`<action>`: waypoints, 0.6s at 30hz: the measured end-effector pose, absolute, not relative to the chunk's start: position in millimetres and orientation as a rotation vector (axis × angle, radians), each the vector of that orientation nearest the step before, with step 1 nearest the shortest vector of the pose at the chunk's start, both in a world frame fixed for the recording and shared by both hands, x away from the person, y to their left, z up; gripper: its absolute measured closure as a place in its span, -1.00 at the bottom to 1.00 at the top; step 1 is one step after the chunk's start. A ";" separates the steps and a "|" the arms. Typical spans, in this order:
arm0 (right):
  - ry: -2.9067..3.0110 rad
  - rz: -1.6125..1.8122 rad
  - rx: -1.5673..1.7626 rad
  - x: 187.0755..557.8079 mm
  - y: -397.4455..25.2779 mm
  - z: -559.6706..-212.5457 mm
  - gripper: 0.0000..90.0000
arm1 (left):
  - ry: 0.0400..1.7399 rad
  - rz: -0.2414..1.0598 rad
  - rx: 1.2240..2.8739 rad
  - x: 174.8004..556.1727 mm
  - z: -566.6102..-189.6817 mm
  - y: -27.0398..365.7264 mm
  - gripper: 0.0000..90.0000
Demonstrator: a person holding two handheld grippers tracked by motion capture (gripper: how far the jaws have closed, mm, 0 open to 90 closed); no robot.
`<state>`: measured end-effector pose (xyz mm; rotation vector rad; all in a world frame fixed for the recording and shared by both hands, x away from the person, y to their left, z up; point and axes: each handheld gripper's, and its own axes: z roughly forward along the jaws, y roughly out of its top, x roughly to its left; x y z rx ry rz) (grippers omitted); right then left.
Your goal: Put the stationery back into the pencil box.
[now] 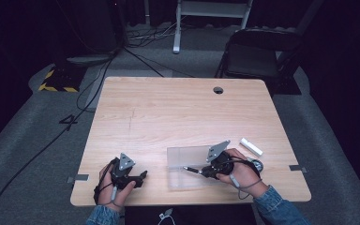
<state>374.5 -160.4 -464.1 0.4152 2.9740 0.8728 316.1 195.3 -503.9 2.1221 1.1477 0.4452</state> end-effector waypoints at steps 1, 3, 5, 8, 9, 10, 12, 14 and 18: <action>2.977 0.869 0.415 374.6 -160.4 -464.4 0.77 | 1.147 0.445 2.122 316.1 -503.9 195.3 -0.48; 2.981 0.860 0.415 374.9 -160.3 -465.5 0.77 | 1.146 0.447 2.124 316.2 -503.8 195.4 -0.48; 2.983 0.853 0.414 375.6 -160.5 -466.9 0.77 | 1.148 0.445 2.121 316.1 -503.9 195.3 -0.48; 2.985 0.842 0.428 376.0 -160.6 -468.4 0.77 | 1.145 0.448 2.125 316.2 -503.8 195.5 -0.48; 2.986 0.843 0.431 376.2 -160.7 -468.7 0.77 | 1.147 0.446 2.122 316.2 -503.9 195.3 -0.48; 2.988 0.839 0.429 376.6 -160.9 -468.9 0.77 | 1.145 0.448 2.126 316.2 -503.8 195.5 -0.48; 2.984 0.837 0.439 376.9 -161.1 -469.3 0.77 | 1.142 0.451 2.127 316.4 -503.7 195.7 -0.48; 2.982 0.835 0.443 377.0 -161.1 -469.5 0.77 | 1.148 0.445 2.122 316.1 -503.9 195.3 -0.48; 2.979 0.821 0.452 377.1 -161.1 -471.0 0.77 | 1.145 0.446 2.122 316.2 -504.0 195.3 -0.48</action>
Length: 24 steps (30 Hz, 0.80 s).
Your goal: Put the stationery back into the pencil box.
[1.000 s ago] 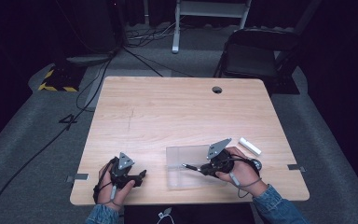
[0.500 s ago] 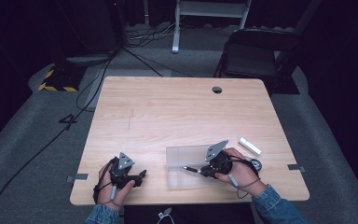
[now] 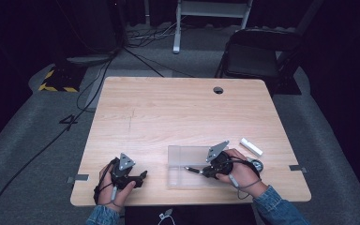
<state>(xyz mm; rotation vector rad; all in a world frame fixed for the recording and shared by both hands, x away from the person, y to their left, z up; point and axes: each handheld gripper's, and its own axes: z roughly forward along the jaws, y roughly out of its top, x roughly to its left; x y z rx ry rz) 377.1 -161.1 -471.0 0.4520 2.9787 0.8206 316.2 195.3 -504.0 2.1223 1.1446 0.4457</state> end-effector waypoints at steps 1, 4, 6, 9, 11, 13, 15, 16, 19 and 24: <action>2.979 0.817 0.456 377.3 -161.2 -471.7 0.77 | 1.143 0.442 2.121 316.1 -504.0 195.0 -0.48; 2.971 0.818 0.455 377.7 -161.4 -471.8 0.76 | 1.135 0.446 2.122 315.3 -504.3 193.8 -0.48; 2.969 0.816 0.455 377.8 -161.5 -471.7 0.76 | 1.129 0.451 2.123 314.6 -504.3 192.1 -0.47; 2.963 0.808 0.449 377.9 -161.6 -471.6 0.75 | 1.082 0.429 2.135 312.6 -503.4 183.9 -0.33; 2.959 0.807 0.449 377.9 -161.6 -471.6 0.74 | 1.054 0.422 2.140 312.4 -502.3 178.5 -0.33; 2.952 0.805 0.447 378.3 -161.8 -471.5 0.70 | 1.020 0.413 2.133 311.7 -499.9 169.6 -0.33; 2.944 0.801 0.450 378.3 -162.1 -471.4 0.69 | 0.999 0.404 2.131 310.8 -497.9 161.3 -0.33; 2.939 0.801 0.453 378.2 -162.1 -471.5 0.68 | 0.992 0.392 2.126 310.5 -497.4 157.9 -0.34; 2.931 0.802 0.457 377.5 -162.4 -471.6 0.65 | 0.978 0.381 2.113 309.9 -496.2 150.8 -0.33; 2.922 0.813 0.457 374.7 -164.8 -468.1 0.61 | 0.975 0.379 2.133 311.9 -497.9 149.2 -0.33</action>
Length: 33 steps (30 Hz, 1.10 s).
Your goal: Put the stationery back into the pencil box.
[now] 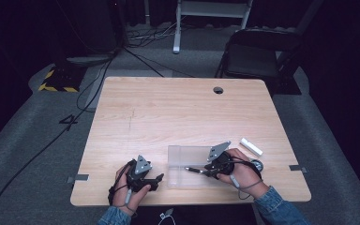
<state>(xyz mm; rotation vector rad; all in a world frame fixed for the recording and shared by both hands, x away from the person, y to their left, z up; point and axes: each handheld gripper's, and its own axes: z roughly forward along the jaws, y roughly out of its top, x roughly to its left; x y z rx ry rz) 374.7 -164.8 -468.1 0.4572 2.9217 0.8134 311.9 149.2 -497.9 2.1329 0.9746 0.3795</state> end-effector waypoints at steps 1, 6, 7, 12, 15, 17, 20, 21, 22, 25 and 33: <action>2.920 0.819 0.455 373.7 -165.3 -467.1 0.60 | 0.975 0.378 2.133 312.2 -498.0 149.2 -0.33; 2.915 0.828 0.434 366.4 -164.8 -459.9 0.68 | 0.980 0.374 2.152 313.6 -501.4 148.3 -0.34; 2.920 0.828 0.431 365.1 -164.3 -459.2 0.71 | 0.974 0.376 2.166 314.1 -501.8 148.8 -0.34; 2.975 0.797 0.387 358.6 -160.1 -460.3 0.85 | 0.980 0.377 2.174 314.5 -503.0 150.5 -0.33; 2.998 0.772 0.372 357.1 -158.4 -463.4 0.85 | 0.982 0.381 2.172 314.3 -503.3 150.8 -0.34; 3.001 0.758 0.385 357.5 -158.4 -465.1 0.81 | 0.982 0.381 2.173 314.3 -503.3 150.8 -0.34; 2.995 0.747 0.387 358.3 -158.9 -466.6 0.78 | 0.981 0.383 2.178 314.3 -503.2 150.6 -0.34; 2.996 0.748 0.385 358.2 -159.0 -466.7 0.77 | 0.979 0.392 2.182 314.5 -503.0 150.9 -0.34; 2.997 0.748 0.386 357.8 -158.5 -467.1 0.75 | 0.980 0.392 2.182 314.5 -503.0 151.0 -0.35; 3.002 0.734 0.358 357.1 -156.6 -468.9 0.70 | 0.982 0.393 2.183 314.5 -503.0 151.2 -0.35; 2.955 0.727 0.311 357.8 -155.0 -470.8 0.42 | 0.982 0.393 2.184 314.5 -503.0 151.3 -0.36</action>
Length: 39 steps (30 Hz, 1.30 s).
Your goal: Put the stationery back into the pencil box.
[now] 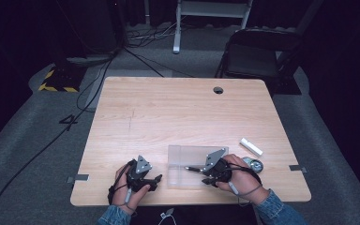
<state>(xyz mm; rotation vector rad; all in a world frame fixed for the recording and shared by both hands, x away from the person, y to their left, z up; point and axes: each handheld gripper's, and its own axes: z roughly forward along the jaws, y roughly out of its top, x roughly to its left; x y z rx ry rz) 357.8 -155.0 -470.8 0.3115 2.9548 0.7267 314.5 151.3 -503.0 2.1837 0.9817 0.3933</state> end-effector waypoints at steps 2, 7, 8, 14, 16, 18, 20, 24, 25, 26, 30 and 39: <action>2.942 0.729 0.311 358.2 -154.8 -471.1 0.36 | 0.981 0.394 2.184 314.5 -503.0 151.2 -0.36; 2.922 0.719 0.300 359.2 -155.5 -470.5 0.31 | 0.980 0.394 2.184 314.6 -503.0 151.3 -0.36; 2.916 0.712 0.291 359.9 -155.9 -470.3 0.28 | 0.980 0.393 2.184 314.6 -503.0 151.2 -0.36; 2.899 0.716 0.296 361.3 -157.1 -470.6 0.22 | 0.981 0.392 2.184 314.4 -503.0 151.1 -0.36; 2.902 0.714 0.299 361.7 -157.5 -470.5 0.21 | 0.980 0.394 2.184 314.5 -503.0 151.1 -0.37; 2.905 0.715 0.309 362.0 -158.0 -470.6 0.20 | 0.980 0.394 2.185 314.4 -503.0 151.3 -0.37; 2.911 0.719 0.319 362.4 -158.7 -470.9 0.19 | 0.980 0.396 2.180 314.4 -503.3 151.7 -0.37; 2.925 0.732 0.334 363.8 -160.4 -471.6 0.20 | 0.987 0.390 2.179 314.3 -503.3 153.6 -0.37; 2.928 0.737 0.342 363.9 -160.9 -471.6 0.20 | 0.990 0.389 2.174 314.2 -503.6 153.8 -0.37; 2.930 0.741 0.351 363.9 -161.2 -471.3 0.20 | 0.991 0.388 2.179 314.2 -503.1 155.0 -0.37; 2.937 0.752 0.386 364.2 -163.2 -470.5 0.24 | 1.001 0.387 2.172 313.8 -503.4 157.6 -0.37; 2.927 0.799 0.419 364.4 -169.5 -461.1 0.25 | 1.000 0.389 2.175 314.3 -503.3 159.9 -0.38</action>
